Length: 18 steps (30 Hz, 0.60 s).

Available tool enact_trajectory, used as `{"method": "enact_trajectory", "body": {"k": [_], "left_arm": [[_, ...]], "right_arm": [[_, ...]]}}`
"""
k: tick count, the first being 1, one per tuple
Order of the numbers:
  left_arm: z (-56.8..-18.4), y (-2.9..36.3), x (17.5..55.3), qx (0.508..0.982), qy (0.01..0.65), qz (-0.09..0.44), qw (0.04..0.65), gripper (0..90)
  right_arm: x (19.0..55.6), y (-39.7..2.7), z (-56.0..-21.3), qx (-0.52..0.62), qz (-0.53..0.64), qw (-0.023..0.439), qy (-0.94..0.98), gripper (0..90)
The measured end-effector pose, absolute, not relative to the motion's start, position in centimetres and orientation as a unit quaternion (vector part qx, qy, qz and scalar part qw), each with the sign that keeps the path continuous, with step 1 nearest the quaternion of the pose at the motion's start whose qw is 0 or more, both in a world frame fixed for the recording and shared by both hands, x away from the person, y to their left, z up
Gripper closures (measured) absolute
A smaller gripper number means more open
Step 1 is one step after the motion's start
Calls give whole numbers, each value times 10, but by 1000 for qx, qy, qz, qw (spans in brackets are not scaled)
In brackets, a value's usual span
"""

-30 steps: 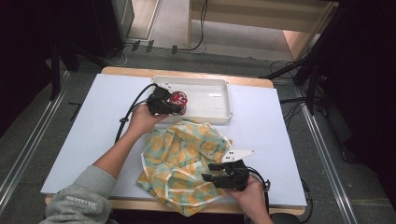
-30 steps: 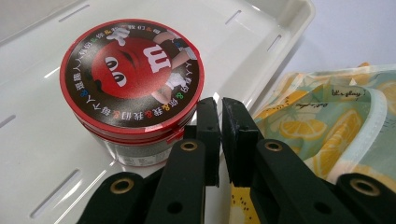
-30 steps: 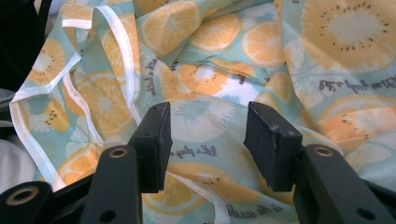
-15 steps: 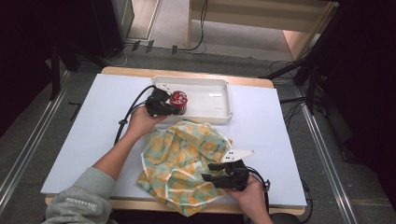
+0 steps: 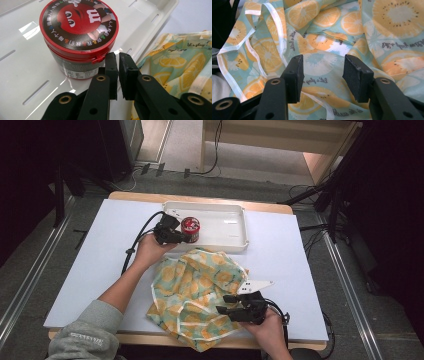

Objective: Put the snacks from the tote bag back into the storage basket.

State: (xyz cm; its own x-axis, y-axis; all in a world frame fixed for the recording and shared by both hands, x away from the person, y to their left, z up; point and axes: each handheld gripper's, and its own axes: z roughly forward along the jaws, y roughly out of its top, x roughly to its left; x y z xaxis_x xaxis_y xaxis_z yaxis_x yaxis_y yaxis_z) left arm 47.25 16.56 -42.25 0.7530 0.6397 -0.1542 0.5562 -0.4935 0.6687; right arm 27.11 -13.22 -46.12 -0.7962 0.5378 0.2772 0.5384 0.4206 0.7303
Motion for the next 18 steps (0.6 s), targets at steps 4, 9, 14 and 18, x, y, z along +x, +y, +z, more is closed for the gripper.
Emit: {"method": "enact_trajectory", "body": {"k": [4,9,14,18], "left_arm": [[-423,168,474,863,346,54,365,861],[-422,171,474,860,353,55,364,861],[-423,176,476,857,358,56,365,861],[-423,179,477,855,364,58,365,860]], "right_arm": [[271,-132,-462,-318,-433,1,-843,517],[271,-132,-462,-318,-432,0,-844,517],[271,-131,-462,-319,-431,1,-844,517],[271,-132,-462,-319,-431,1,-844,517]]}}
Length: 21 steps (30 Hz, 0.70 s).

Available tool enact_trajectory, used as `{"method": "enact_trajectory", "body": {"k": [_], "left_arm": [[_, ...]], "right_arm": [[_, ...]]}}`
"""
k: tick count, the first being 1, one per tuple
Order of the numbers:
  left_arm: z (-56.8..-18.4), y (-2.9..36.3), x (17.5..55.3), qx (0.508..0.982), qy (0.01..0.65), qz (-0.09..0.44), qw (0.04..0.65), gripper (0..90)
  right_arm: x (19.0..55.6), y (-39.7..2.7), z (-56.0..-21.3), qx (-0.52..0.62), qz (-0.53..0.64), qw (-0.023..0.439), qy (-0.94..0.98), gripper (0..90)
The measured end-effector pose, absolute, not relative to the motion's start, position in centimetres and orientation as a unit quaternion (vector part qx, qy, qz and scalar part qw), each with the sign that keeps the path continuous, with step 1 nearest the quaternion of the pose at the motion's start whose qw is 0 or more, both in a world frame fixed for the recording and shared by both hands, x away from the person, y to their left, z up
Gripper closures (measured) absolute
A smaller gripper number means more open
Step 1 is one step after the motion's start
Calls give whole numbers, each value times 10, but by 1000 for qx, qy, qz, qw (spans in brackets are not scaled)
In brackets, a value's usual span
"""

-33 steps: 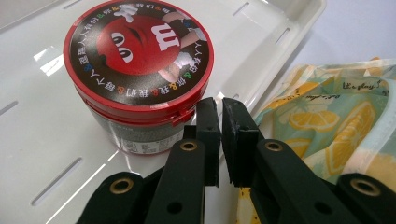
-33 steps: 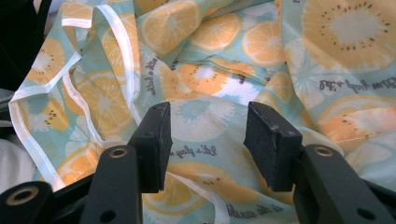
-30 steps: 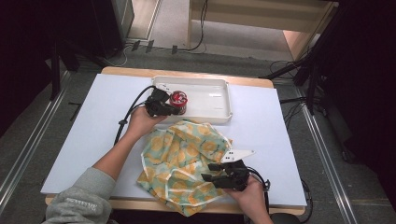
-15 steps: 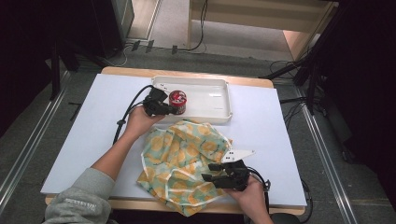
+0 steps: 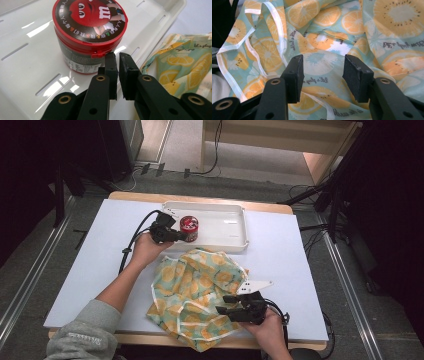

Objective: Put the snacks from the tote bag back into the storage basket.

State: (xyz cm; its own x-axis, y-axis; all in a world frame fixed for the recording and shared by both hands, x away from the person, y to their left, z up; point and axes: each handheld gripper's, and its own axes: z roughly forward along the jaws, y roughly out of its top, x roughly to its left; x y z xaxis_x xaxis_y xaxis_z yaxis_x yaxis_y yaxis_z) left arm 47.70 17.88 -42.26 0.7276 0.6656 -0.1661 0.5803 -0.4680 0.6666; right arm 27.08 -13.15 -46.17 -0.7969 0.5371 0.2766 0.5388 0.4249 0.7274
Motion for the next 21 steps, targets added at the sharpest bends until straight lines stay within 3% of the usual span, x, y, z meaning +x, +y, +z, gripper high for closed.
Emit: {"method": "enact_trajectory", "body": {"k": [21], "left_arm": [[-418,179,477,852,369,62,366,858]], "right_arm": [[271,-131,-462,-317,-431,1,-845,518]]}}
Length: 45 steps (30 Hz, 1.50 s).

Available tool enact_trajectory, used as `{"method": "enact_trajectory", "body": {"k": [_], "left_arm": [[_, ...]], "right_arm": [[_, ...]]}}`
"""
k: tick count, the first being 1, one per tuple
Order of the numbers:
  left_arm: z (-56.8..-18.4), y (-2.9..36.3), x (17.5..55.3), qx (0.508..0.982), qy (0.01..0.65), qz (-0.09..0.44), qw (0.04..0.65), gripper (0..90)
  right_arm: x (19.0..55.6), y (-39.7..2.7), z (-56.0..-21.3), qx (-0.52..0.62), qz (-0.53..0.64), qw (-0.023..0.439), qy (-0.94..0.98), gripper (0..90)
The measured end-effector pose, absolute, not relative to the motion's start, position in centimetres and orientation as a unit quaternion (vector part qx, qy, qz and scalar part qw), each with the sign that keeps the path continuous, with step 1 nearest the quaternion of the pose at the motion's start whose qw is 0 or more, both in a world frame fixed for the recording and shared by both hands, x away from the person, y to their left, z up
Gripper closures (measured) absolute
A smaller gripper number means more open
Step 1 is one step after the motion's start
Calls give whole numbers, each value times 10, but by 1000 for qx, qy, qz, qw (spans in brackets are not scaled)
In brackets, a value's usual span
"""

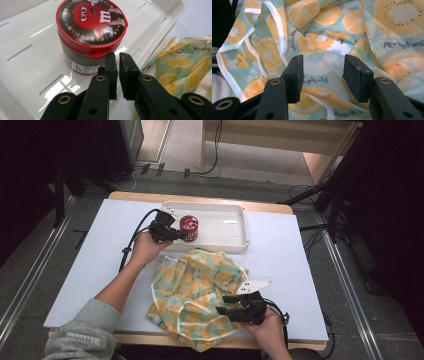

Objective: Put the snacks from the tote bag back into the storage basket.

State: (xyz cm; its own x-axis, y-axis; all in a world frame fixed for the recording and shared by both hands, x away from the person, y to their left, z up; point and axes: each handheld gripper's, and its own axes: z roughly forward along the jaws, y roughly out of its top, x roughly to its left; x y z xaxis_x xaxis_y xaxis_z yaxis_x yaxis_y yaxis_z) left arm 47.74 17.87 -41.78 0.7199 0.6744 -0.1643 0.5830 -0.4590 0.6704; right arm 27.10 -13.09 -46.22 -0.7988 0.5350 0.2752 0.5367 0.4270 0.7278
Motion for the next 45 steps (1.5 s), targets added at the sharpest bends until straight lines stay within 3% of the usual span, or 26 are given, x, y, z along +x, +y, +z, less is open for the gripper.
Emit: {"method": "enact_trajectory", "body": {"k": [45], "left_arm": [[-419,203,501,821,418,83,381,845]], "right_arm": [[269,-131,-460,-311,-437,-3,-844,522]]}}
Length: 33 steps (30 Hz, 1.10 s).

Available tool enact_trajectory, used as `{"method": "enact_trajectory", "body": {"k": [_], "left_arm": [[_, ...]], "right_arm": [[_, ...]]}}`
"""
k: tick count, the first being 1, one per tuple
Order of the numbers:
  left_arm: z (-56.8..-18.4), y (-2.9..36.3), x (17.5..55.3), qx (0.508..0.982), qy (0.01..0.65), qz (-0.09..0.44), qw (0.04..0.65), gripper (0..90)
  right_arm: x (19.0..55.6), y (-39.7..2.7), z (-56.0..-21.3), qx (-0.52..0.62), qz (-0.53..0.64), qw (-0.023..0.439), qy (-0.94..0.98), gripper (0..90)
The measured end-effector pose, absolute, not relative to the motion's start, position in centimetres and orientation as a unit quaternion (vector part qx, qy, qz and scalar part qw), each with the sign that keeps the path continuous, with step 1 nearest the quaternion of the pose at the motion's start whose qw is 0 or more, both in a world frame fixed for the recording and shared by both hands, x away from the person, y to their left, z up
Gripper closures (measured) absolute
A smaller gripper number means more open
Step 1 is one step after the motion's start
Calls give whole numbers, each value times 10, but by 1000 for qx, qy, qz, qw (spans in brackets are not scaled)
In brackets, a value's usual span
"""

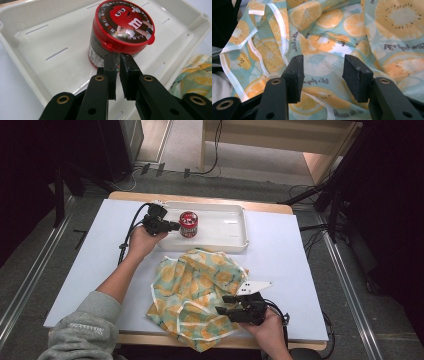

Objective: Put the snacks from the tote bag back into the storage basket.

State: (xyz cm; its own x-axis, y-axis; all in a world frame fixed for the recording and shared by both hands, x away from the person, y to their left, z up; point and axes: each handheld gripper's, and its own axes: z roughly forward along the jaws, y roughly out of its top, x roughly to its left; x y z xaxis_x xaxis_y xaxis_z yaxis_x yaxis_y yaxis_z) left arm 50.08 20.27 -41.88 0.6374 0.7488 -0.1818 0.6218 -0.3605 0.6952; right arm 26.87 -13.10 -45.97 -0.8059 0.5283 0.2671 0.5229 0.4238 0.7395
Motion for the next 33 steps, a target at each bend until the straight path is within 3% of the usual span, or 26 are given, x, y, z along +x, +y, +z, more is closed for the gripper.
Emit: {"method": "enact_trajectory", "body": {"k": [9,16,33], "left_arm": [[-421,208,502,817,428,72,378,832],[-418,207,492,821,419,59,383,773],[-406,212,453,836,400,38,374,515]], "right_arm": [[269,-131,-459,315,440,0,841,522],[269,-132,-459,316,440,2,840,521],[268,-132,-458,319,444,3,837,514]]}}
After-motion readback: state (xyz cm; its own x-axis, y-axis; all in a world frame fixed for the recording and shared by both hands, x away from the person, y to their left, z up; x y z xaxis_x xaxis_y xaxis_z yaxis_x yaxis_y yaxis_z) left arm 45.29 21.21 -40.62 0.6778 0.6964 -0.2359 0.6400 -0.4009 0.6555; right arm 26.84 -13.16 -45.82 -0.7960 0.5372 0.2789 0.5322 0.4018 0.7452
